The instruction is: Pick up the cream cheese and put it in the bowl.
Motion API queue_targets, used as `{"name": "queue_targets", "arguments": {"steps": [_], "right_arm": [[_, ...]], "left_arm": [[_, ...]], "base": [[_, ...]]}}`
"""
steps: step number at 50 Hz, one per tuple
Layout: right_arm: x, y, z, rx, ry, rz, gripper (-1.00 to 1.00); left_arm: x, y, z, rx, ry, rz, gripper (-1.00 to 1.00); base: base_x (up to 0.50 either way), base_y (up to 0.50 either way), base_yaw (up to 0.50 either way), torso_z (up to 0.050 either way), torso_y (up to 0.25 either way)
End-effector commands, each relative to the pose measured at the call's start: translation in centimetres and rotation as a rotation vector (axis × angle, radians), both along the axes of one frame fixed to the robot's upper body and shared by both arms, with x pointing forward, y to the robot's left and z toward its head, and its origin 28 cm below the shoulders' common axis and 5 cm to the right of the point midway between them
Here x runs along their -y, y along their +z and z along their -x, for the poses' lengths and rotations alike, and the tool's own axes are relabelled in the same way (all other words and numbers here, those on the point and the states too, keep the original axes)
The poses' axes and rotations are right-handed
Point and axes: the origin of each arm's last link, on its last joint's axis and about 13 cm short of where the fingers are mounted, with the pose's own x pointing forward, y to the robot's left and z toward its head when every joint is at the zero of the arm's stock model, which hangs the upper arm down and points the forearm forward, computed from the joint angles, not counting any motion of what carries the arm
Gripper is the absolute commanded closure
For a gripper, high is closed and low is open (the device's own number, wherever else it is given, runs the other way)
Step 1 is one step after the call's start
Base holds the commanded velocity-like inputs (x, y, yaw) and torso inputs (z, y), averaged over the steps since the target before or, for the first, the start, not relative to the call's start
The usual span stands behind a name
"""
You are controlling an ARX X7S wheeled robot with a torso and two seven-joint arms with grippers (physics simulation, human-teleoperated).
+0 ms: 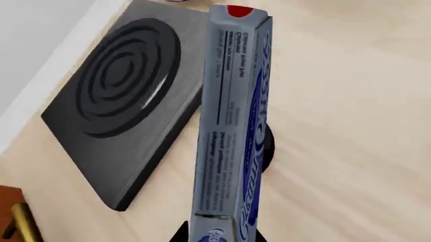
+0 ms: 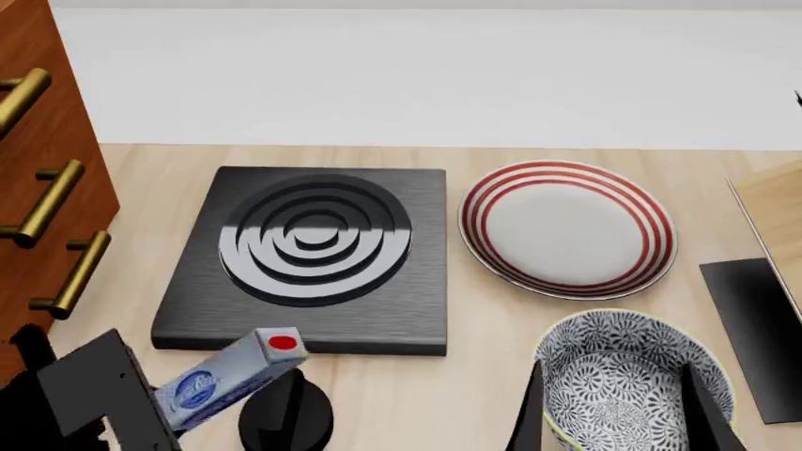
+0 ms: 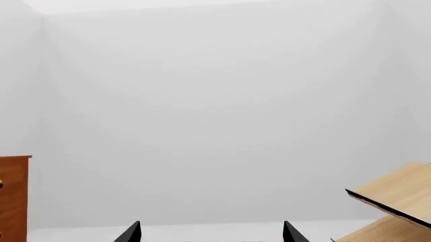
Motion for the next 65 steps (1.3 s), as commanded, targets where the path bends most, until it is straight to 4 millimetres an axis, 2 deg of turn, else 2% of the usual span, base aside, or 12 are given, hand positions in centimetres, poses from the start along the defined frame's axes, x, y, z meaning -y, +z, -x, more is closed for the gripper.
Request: {"name": "queue_targets", "arguments": {"steps": [1, 4, 13, 15, 26, 32, 35, 42, 44, 45, 56, 65], "right_arm": [[0.5, 1.1, -0.2, -0.007, -0.002, -0.013, -1.00], [0.7, 1.6, -0.2, -0.015, 0.016, -0.016, -1.00], [1.0, 2.8, -1.3, -0.037, 0.070, -0.042, -1.00], [1.1, 3.2, -1.4, -0.035, 0.094, -0.044, -1.00], [2.6, 6.2, -1.8, -0.086, 0.283, 0.019, -1.00], [3.6, 7.6, -2.0, -0.171, 0.468, 0.066, -1.00], [4.1, 7.9, -1.9, -0.242, 0.688, 0.178, -1.00], [5.1, 9.7, -2.0, -0.289, 0.716, 0.238, -1.00], [5.5, 9.9, -0.9, -0.374, 0.972, 0.300, -1.00], [5.6, 9.9, -0.8, -0.300, 0.918, 0.324, -1.00], [8.1, 12.5, -1.0, -0.300, 0.862, 0.299, -1.00], [8.3, 14.3, -3.1, -0.278, 0.870, 0.351, -1.00]], "left_arm": [[1.0, 2.0, -0.3, 0.074, -0.101, 0.203, 1.00], [1.2, 3.4, -0.2, 0.074, -0.146, 0.269, 1.00], [2.3, 3.9, -0.4, 0.091, -0.195, 0.356, 1.00], [2.4, 5.0, -0.2, 0.095, -0.201, 0.362, 1.00], [3.2, 4.7, -0.6, 0.090, -0.209, 0.292, 1.00], [3.5, 3.9, -0.7, 0.084, -0.212, 0.292, 1.00], [3.6, 4.1, -0.7, 0.087, -0.214, 0.278, 1.00], [3.5, 4.0, -0.9, 0.084, -0.211, 0.265, 1.00], [3.5, 4.4, -1.0, 0.087, -0.212, 0.250, 1.00], [3.5, 4.1, -1.0, 0.088, -0.214, 0.256, 1.00], [3.5, 3.8, -1.1, 0.083, -0.217, 0.239, 1.00], [3.6, 4.1, -0.4, 0.062, -0.261, 0.148, 1.00]], "base": [[0.00, 0.00, 0.00, 0.000, 0.000], [0.00, 0.00, 0.00, 0.000, 0.000], [0.00, 0.00, 0.00, 0.000, 0.000], [0.00, 0.00, 0.00, 0.000, 0.000], [0.00, 0.00, 0.00, 0.000, 0.001], [0.00, 0.00, 0.00, 0.000, 0.000], [0.00, 0.00, 0.00, 0.000, 0.000], [0.00, 0.00, 0.00, 0.000, 0.000], [0.00, 0.00, 0.00, 0.000, 0.005], [0.00, 0.00, 0.00, 0.000, 0.000], [0.00, 0.00, 0.00, 0.000, 0.000], [0.00, 0.00, 0.00, 0.000, 0.001]]}}
